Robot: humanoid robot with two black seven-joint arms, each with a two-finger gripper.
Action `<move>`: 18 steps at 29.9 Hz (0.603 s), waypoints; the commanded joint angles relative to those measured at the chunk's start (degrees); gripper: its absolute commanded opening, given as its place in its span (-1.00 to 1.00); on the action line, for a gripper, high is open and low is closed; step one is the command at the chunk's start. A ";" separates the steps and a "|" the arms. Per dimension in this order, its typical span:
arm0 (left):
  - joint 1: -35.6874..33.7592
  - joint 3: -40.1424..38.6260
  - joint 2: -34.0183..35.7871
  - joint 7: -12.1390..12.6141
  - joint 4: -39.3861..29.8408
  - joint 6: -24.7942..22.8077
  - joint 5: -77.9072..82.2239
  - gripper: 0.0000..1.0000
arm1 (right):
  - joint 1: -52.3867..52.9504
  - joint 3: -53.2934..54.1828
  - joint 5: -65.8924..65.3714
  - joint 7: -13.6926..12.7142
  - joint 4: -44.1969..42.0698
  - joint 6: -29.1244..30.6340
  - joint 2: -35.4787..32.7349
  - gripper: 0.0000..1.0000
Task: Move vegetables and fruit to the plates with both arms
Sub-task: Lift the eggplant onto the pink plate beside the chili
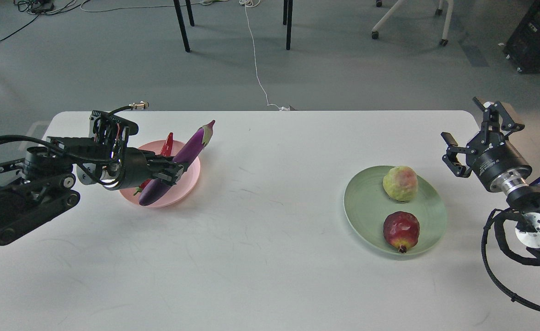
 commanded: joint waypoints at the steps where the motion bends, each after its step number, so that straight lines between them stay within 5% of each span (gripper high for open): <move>1: 0.46 0.06 -0.07 -0.31 1.17 0.07 -0.14 -0.54 | 0.00 -0.01 -0.05 0.00 0.06 0.08 0.00 0.97; 8: 0.81 0.06 -0.07 -0.75 2.14 0.07 -0.14 0.98 | 0.00 -0.01 -0.05 0.00 0.06 -0.01 0.00 0.97; 18: 0.64 -6.07 0.72 -1.19 1.26 0.85 -3.29 0.98 | 0.09 0.25 -0.05 0.00 0.06 -0.01 -0.09 0.97</move>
